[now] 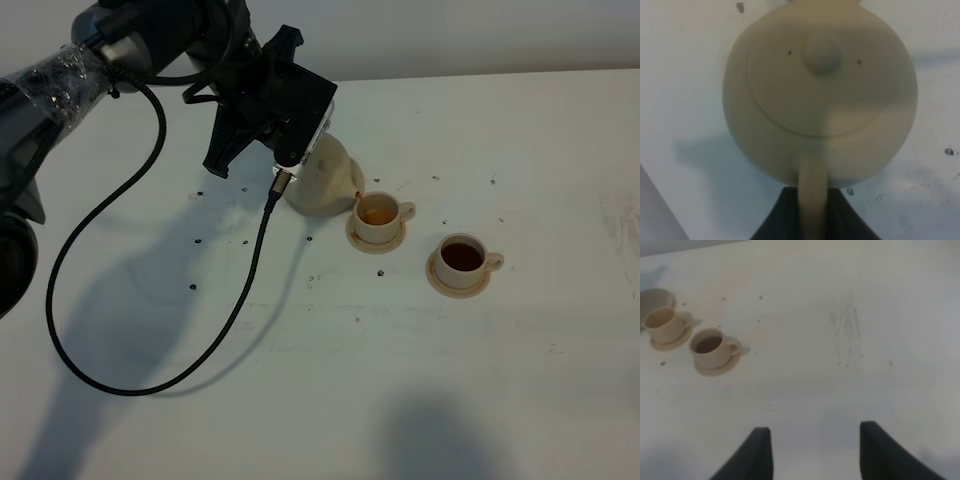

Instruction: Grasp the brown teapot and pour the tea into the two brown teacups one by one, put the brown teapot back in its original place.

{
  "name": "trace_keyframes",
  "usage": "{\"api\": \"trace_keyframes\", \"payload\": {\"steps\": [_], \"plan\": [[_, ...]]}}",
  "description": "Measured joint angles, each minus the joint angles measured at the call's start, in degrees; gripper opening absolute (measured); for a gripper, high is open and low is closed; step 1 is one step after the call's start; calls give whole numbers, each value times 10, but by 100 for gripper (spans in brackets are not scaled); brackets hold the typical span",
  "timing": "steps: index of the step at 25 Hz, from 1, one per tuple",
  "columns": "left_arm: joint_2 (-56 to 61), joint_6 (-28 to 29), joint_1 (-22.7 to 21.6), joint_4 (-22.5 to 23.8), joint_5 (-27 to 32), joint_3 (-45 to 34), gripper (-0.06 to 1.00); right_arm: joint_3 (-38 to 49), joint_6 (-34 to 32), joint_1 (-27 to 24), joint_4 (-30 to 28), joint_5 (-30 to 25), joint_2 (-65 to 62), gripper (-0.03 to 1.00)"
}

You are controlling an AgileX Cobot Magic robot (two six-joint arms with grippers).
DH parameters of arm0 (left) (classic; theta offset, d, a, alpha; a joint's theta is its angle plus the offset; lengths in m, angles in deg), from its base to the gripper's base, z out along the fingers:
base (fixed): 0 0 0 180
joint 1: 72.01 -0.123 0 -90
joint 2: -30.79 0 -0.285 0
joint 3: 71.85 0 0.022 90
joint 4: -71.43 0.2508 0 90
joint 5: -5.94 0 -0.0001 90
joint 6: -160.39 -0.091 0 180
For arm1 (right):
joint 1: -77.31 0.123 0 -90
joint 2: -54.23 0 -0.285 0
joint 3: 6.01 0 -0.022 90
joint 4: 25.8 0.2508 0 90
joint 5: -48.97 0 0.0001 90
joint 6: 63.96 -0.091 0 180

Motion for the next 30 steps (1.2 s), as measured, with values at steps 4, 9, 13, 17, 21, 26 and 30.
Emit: {"api": "trace_keyframes", "payload": {"steps": [4, 9, 13, 17, 21, 26, 30], "plan": [[0, 0, 1, 1, -3, 0, 8, 0, 0, 0, 0, 0, 0, 41], [0, 2, 9, 3, -17, 0, 8, 0, 0, 0, 0, 0, 0, 41], [0, 13, 16, 14, -23, 0, 8, 0, 0, 0, 0, 0, 0, 41], [0, 22, 18, 21, -23, 0, 8, 0, 0, 0, 0, 0, 0, 41], [0, 28, 24, 38, -23, 0, 8, 0, 0, 0, 0, 0, 0, 41], [0, 42, 31, 59, -23, 0, 8, 0, 0, 0, 0, 0, 0, 41], [0, 45, 34, 67, -23, 0, 8, 0, 0, 0, 0, 0, 0, 41]]}}
